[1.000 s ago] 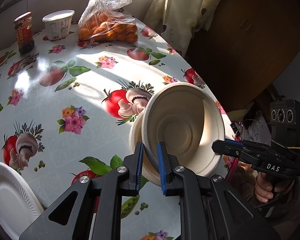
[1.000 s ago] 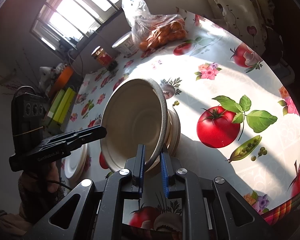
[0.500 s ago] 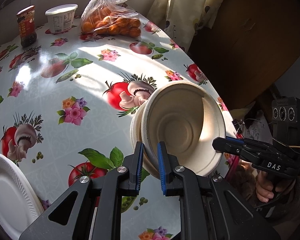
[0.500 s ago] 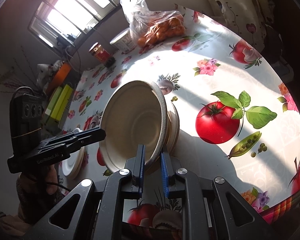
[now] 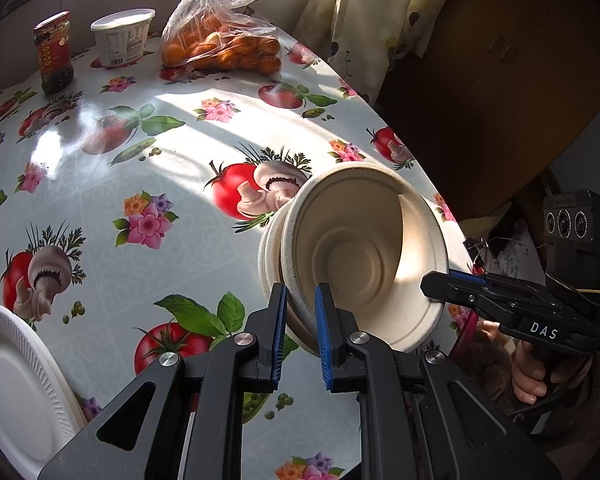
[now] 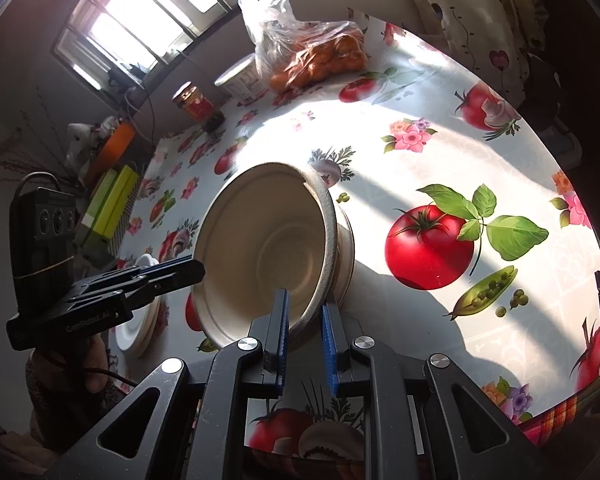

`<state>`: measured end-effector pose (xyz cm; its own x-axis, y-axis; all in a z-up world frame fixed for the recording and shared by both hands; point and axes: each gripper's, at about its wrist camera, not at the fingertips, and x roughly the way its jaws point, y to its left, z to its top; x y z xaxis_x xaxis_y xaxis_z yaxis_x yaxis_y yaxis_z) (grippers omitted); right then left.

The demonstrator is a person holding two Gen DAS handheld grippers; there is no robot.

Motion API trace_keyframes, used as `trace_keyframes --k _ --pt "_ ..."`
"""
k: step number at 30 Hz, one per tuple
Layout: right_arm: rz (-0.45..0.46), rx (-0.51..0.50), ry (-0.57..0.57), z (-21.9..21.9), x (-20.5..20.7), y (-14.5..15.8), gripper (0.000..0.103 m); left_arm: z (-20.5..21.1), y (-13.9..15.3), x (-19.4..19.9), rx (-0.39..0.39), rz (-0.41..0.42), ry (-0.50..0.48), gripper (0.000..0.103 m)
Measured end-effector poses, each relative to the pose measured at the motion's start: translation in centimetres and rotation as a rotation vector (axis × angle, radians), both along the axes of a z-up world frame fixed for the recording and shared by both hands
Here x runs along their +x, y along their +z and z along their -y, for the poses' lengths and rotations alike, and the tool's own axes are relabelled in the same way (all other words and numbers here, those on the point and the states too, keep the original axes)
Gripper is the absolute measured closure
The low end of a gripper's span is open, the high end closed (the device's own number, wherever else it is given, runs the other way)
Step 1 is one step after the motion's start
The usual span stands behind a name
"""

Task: Organize plates and bowls
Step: 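Lower the held bowl into the nested beige bowls with the left tool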

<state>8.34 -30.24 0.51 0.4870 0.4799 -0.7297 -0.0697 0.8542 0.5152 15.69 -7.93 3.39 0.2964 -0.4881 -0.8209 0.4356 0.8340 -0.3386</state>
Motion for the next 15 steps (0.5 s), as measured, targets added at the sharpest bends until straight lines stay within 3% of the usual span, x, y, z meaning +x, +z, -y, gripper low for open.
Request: trace_keyframes --k 15 --pt "-0.008 -0.032 0.008 -0.43 0.21 0.29 0.081 -0.02 0.00 -0.03 -0.006 -0.006 0.006 0.088"
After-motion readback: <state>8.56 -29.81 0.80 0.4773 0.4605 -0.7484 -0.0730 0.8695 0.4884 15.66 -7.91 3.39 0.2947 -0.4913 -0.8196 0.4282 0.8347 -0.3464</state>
